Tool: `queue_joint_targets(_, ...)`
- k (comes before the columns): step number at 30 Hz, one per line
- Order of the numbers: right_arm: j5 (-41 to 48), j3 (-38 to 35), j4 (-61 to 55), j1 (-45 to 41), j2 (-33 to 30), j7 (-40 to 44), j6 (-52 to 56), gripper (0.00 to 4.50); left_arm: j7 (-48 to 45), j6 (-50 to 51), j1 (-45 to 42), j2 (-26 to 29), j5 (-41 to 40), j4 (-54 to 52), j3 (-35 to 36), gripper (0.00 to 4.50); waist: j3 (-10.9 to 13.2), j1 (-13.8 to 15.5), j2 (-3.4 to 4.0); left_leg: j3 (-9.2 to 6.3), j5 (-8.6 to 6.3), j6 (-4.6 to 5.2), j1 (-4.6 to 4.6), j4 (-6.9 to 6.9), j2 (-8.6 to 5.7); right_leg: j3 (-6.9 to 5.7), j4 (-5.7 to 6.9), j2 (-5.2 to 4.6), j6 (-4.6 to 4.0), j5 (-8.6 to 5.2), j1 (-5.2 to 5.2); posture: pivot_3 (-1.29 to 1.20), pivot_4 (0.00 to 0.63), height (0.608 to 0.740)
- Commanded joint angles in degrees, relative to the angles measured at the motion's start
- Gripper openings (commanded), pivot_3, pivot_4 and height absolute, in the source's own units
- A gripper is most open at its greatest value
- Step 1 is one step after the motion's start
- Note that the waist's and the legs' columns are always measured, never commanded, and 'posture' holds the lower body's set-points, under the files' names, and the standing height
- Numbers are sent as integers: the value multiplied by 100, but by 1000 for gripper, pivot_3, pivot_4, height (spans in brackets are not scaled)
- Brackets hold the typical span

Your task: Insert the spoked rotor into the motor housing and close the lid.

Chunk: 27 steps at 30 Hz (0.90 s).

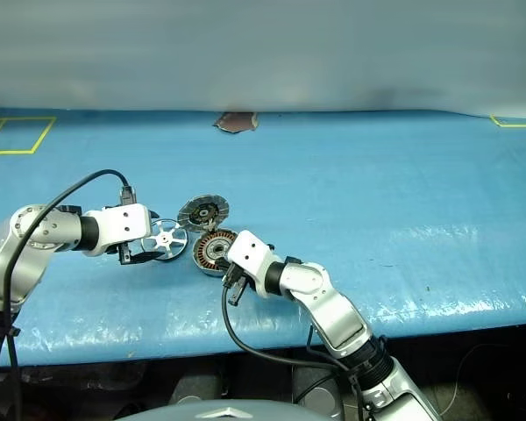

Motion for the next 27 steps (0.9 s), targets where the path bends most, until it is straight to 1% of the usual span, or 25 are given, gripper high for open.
queue_joint_targets(1,73,-22,-209,-45,39,-2,-28,0,27,-31,-61,-91,126,-1,-63,4163,0,2,0,0,0,0,0,0,0,0,0,0,0,0,0,0,150,740)
queue_joint_targets(8,73,-24,-260,9,39,-41,5,0,12,38,29,-131,202,48,-126,4163,0,-7,-1,0,0,0,0,-1,0,0,1,1,1,1,-1,0,150,740)
queue_joint_targets(20,77,-5,-303,38,-15,-32,59,0,170,69,130,-141,294,220,-1,4163,0,-3,-1,0,0,0,0,0,0,0,2,1,1,1,-1,0,150,740)
queue_joint_targets(25,74,28,-307,35,1,-45,68,0,180,129,133,-199,268,217,-18,4163,0,-3,-1,0,0,0,0,0,0,0,2,1,1,1,-1,0,150,740)
queue_joint_targets(27,67,35,-307,42,-10,-51,76,0,55,283,155,-264,4,113,86,4163,0,-3,-1,0,0,0,0,0,0,0,2,1,2,1,-1,0,150,740)
